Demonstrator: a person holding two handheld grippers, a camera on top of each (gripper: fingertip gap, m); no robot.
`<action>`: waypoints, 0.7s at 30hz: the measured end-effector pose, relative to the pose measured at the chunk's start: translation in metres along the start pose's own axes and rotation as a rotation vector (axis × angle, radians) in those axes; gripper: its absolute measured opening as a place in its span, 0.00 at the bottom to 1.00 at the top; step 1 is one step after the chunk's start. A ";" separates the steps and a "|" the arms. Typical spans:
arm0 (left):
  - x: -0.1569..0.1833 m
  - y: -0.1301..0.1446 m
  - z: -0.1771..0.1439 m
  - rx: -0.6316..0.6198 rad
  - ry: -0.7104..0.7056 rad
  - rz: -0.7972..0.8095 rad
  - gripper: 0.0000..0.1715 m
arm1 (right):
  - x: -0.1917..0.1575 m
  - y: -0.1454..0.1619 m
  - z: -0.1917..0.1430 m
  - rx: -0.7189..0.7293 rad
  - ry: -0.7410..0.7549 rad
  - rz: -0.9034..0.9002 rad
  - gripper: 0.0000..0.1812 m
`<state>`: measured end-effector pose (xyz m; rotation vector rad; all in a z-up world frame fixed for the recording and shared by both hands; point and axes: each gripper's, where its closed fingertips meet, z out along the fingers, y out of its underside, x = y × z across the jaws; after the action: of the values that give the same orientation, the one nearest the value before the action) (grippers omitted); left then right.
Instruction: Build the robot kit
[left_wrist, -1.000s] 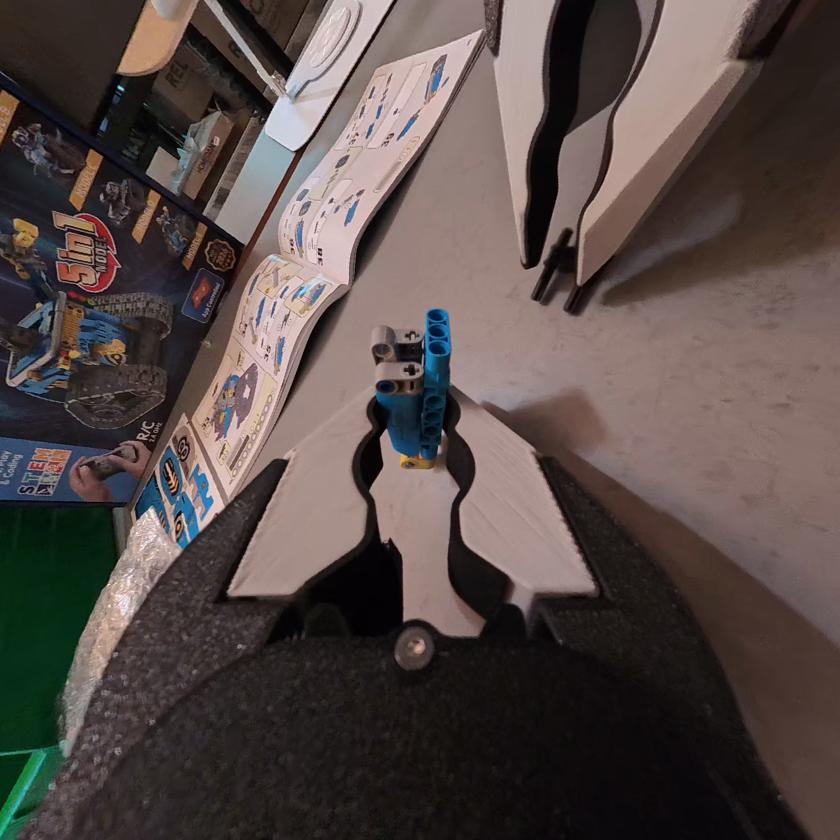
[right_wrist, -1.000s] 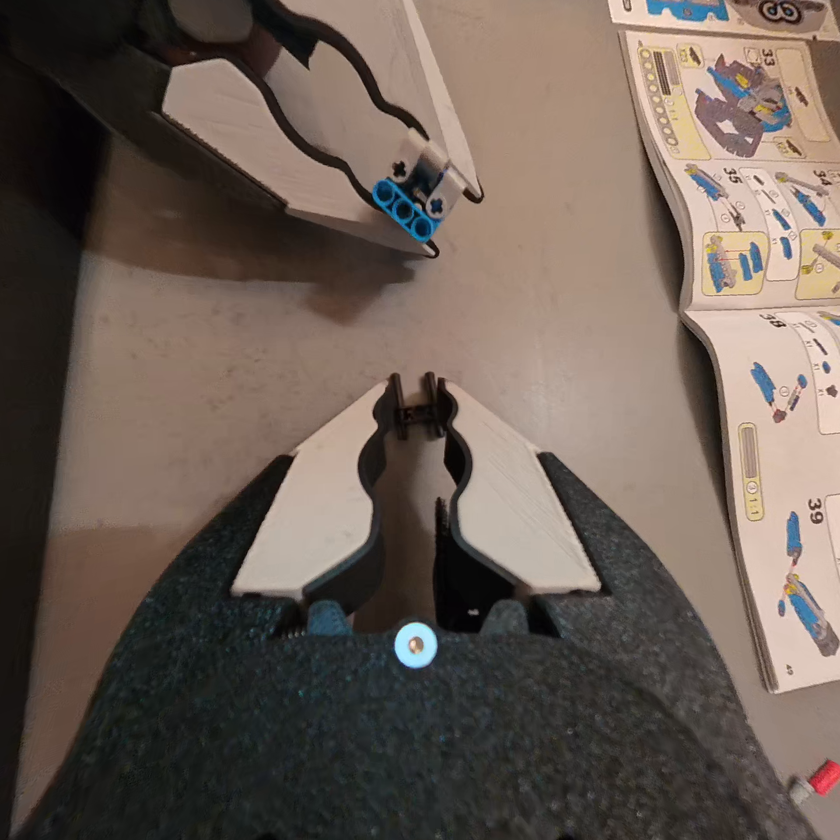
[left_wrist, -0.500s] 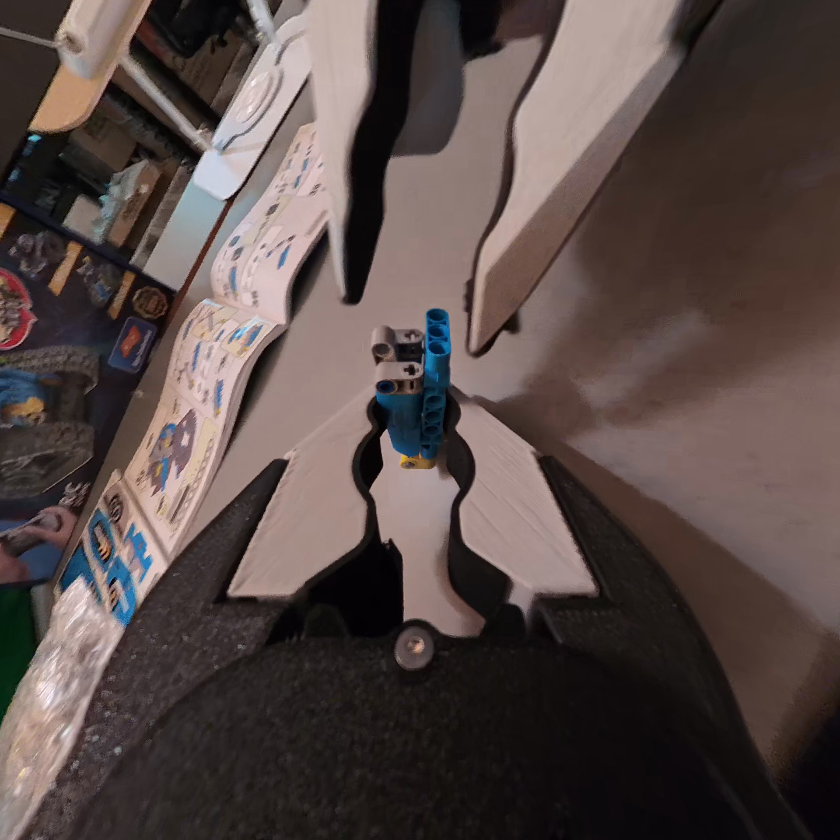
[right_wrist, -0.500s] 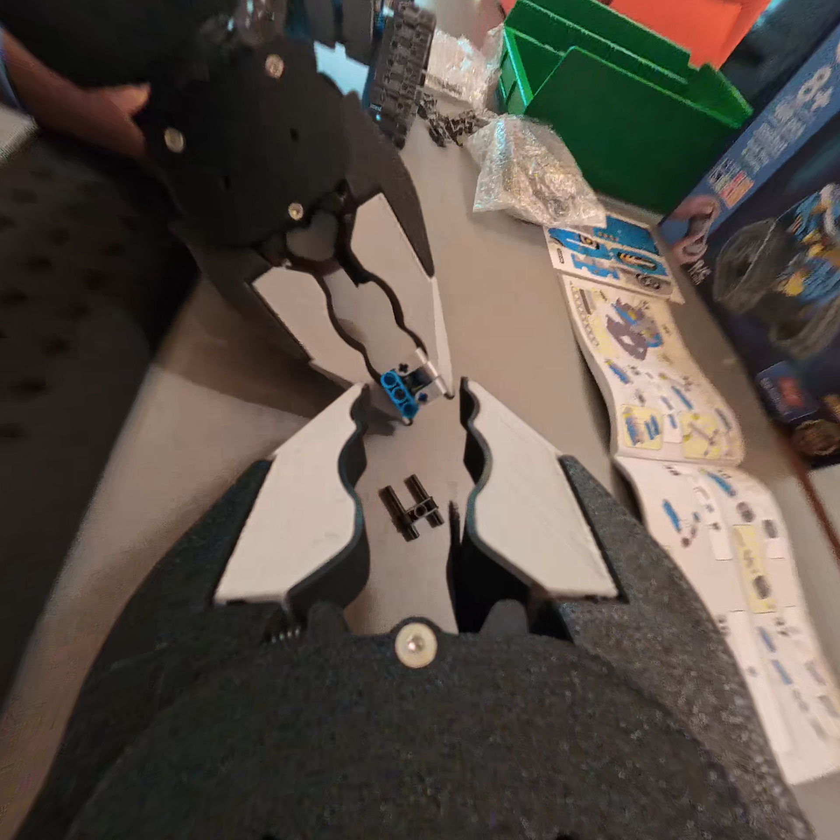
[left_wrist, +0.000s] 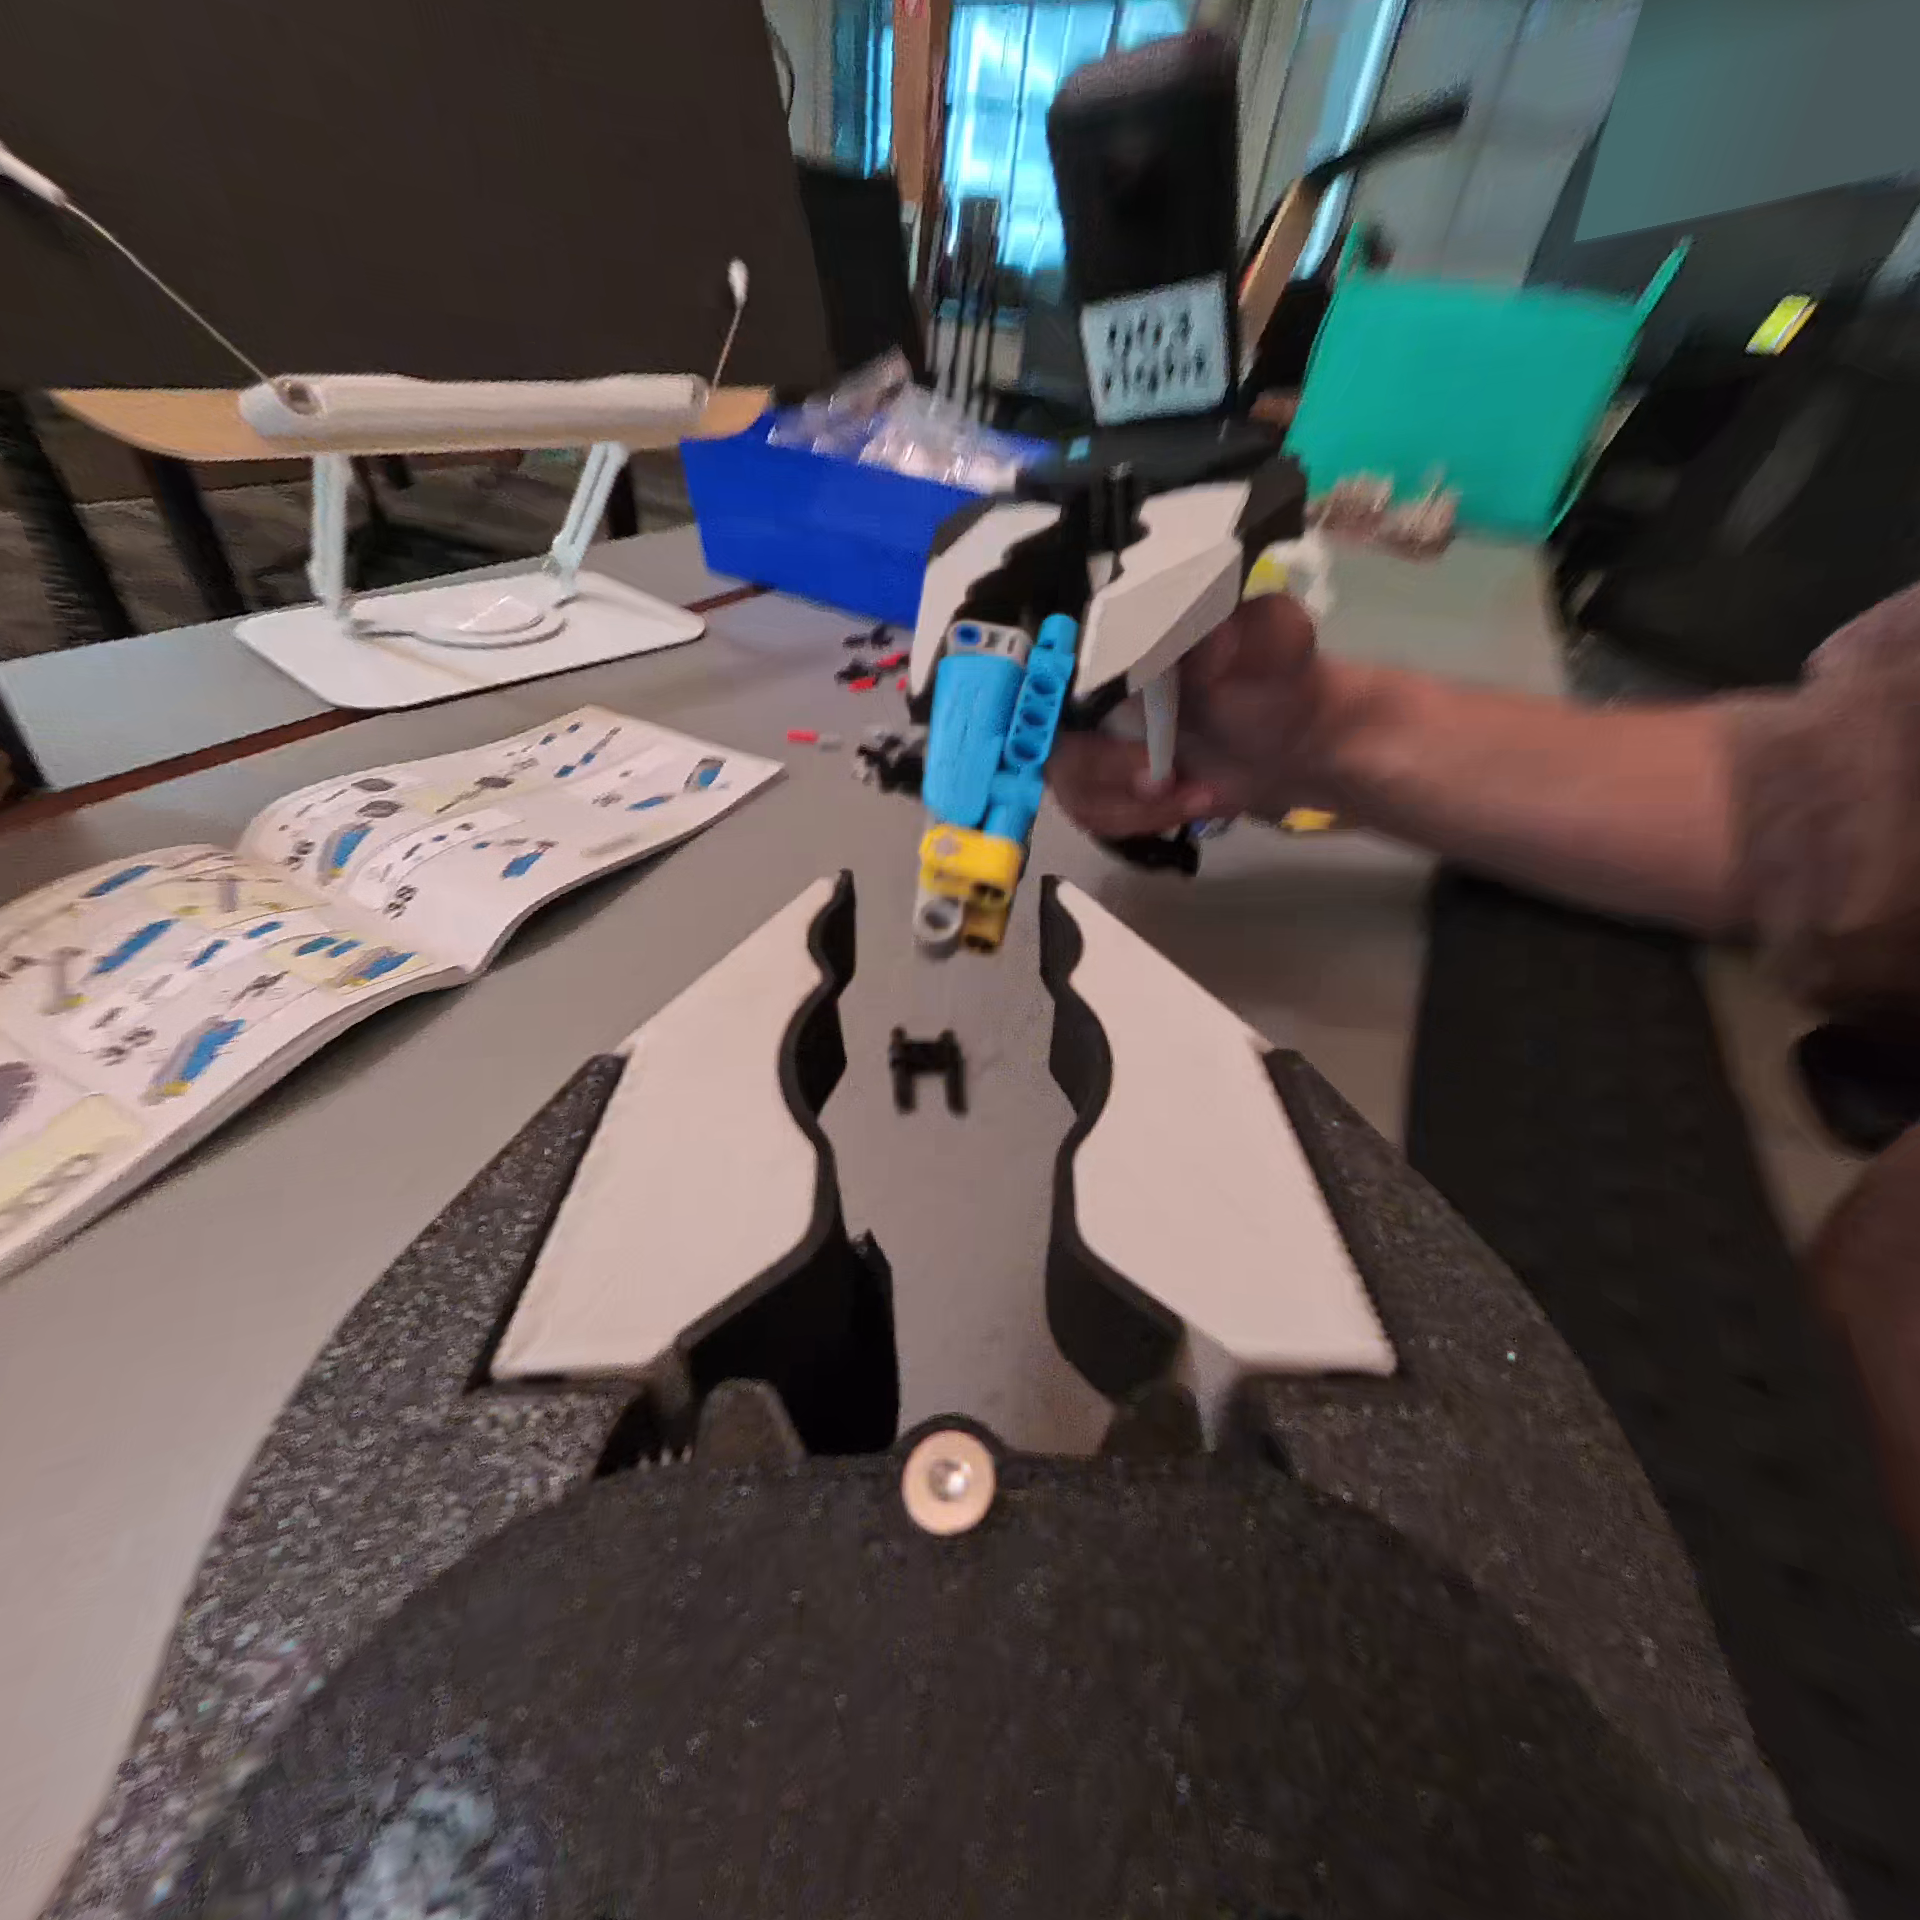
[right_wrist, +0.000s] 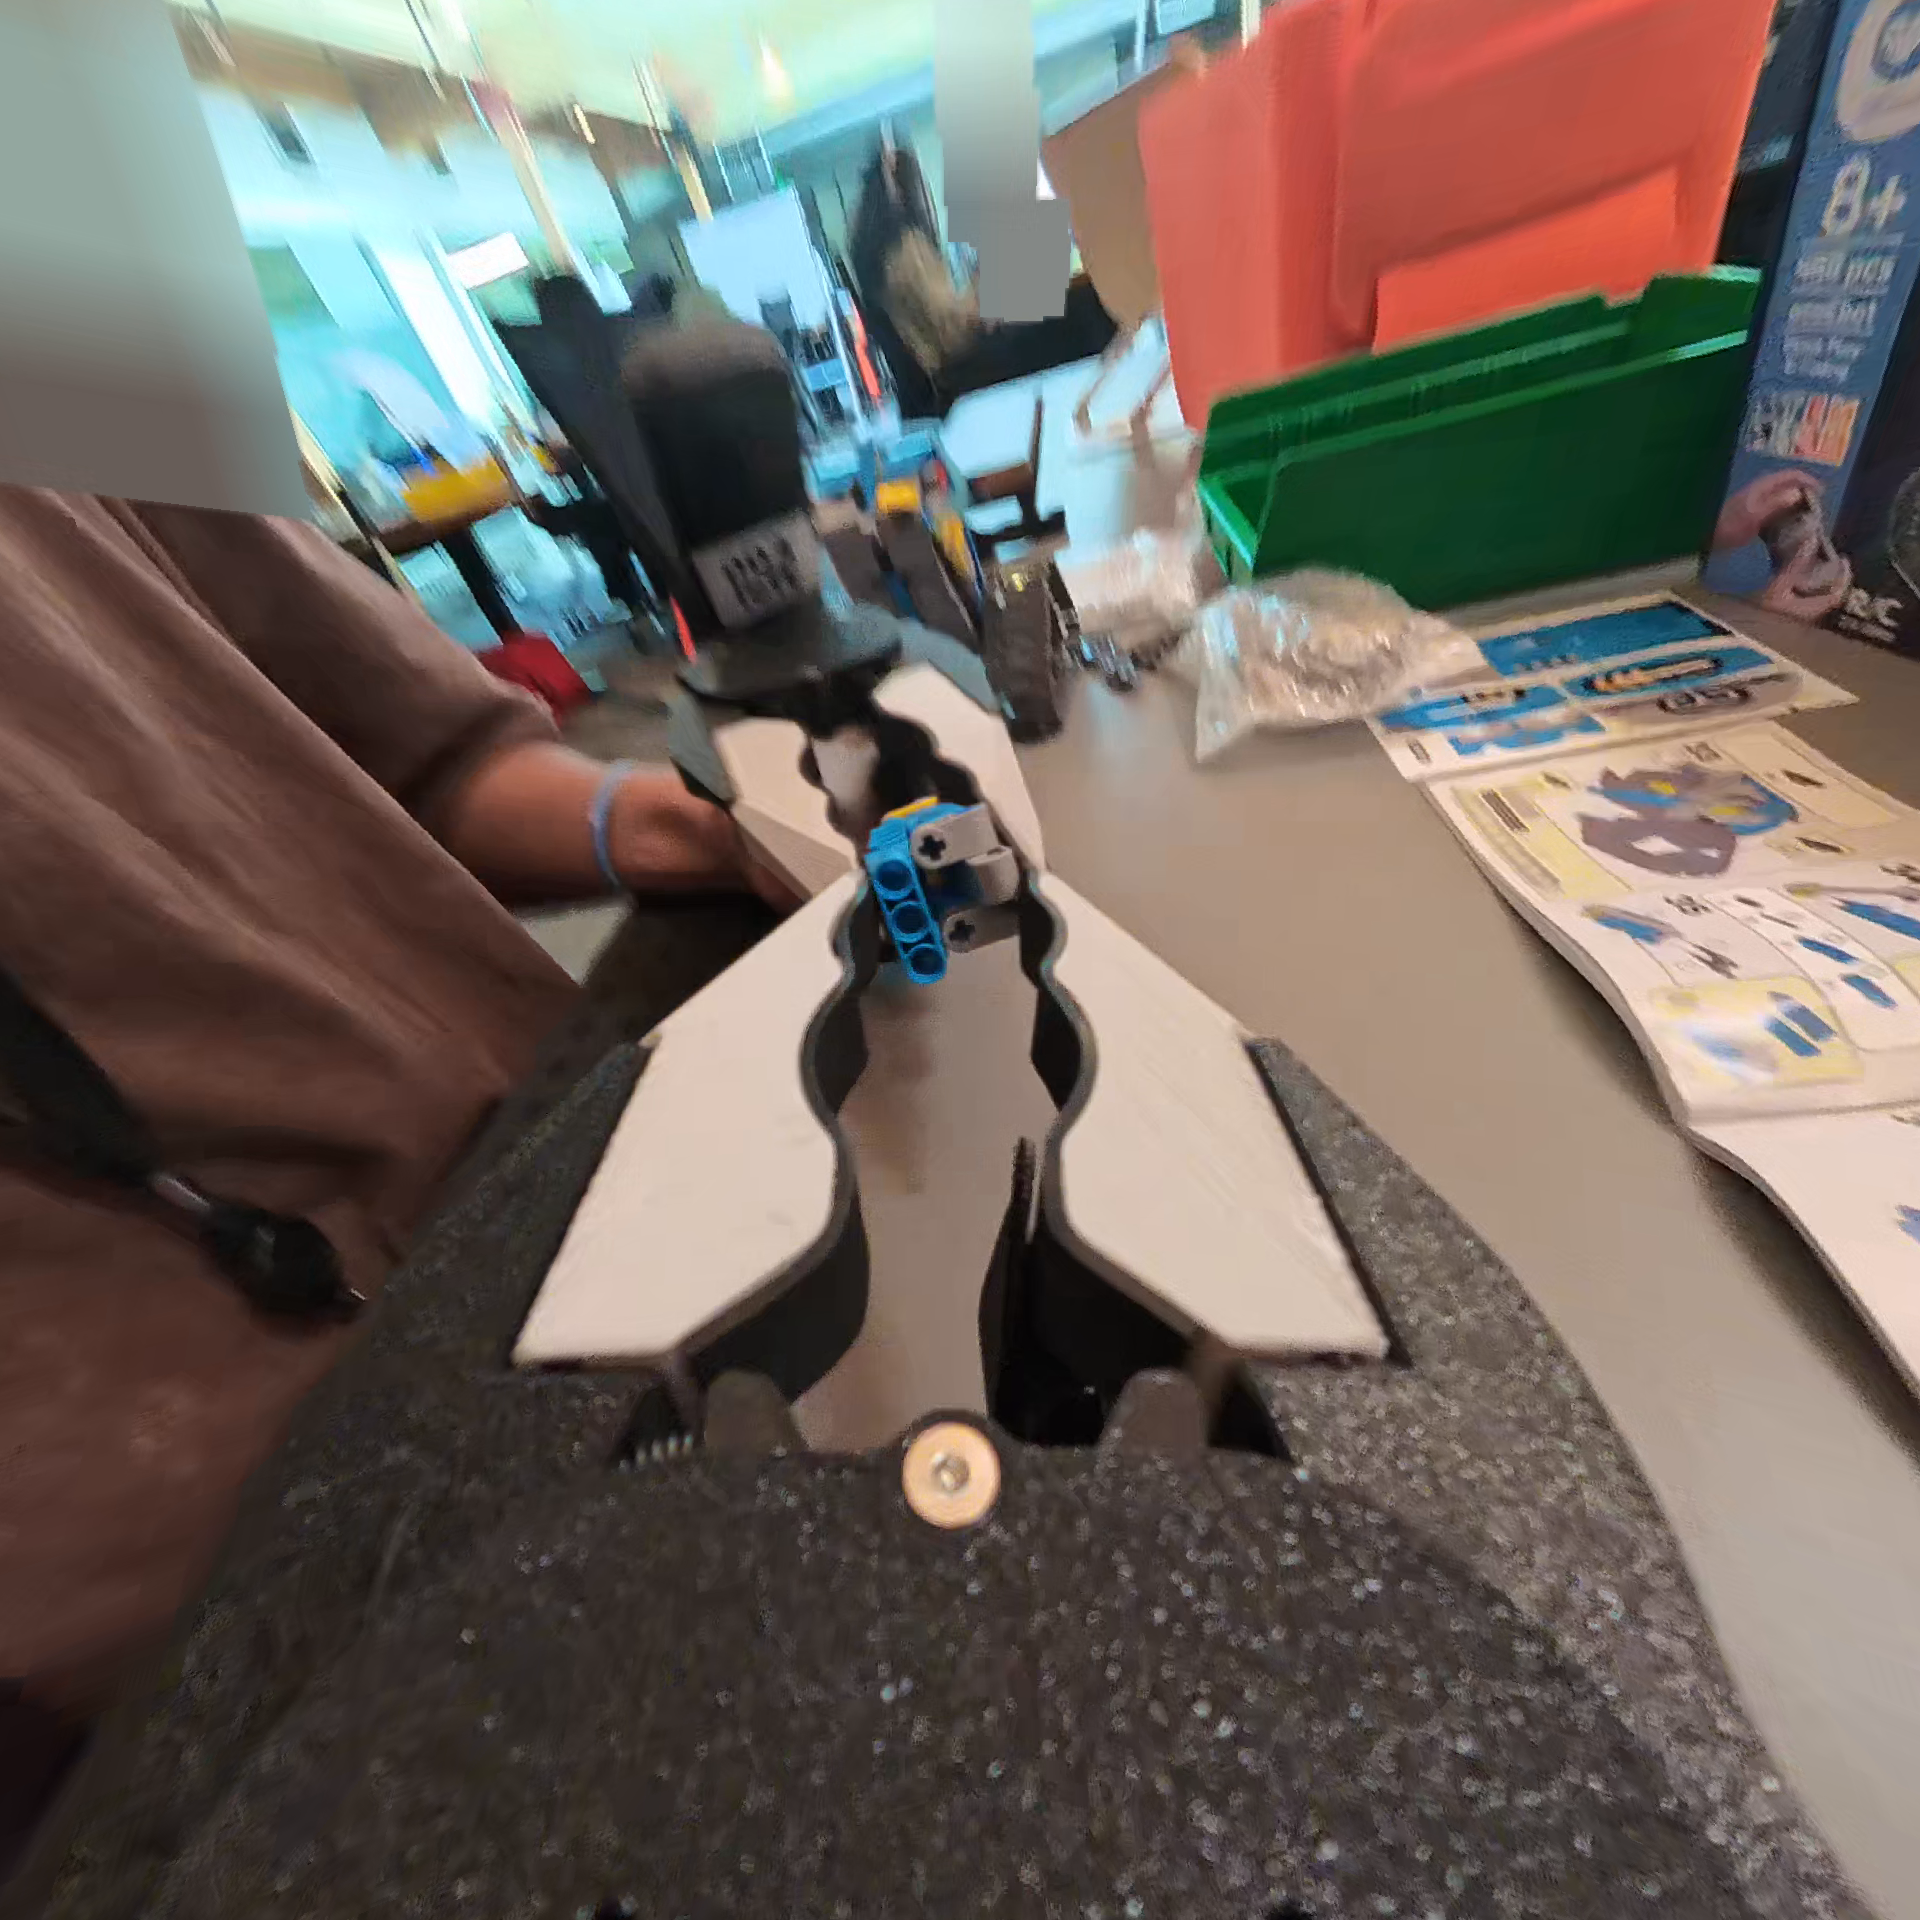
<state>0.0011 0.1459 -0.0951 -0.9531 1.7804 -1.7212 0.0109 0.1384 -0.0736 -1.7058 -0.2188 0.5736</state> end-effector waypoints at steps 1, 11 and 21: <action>0.001 -0.006 -0.002 0.037 0.026 -0.046 0.22 | -0.004 -0.009 -0.002 0.057 -0.034 0.037 0.14; 0.010 -0.018 -0.007 0.109 0.102 -0.095 0.17 | -0.015 -0.005 0.029 0.093 -0.085 0.148 0.14; 0.000 -0.001 -0.009 0.011 0.081 -0.090 0.13 | 0.012 0.063 -0.030 -0.379 0.055 -0.168 0.14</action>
<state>-0.0057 0.1522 -0.0935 -0.9862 1.8012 -1.8473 0.0249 0.1040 -0.1337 -2.0420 -0.4499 0.3753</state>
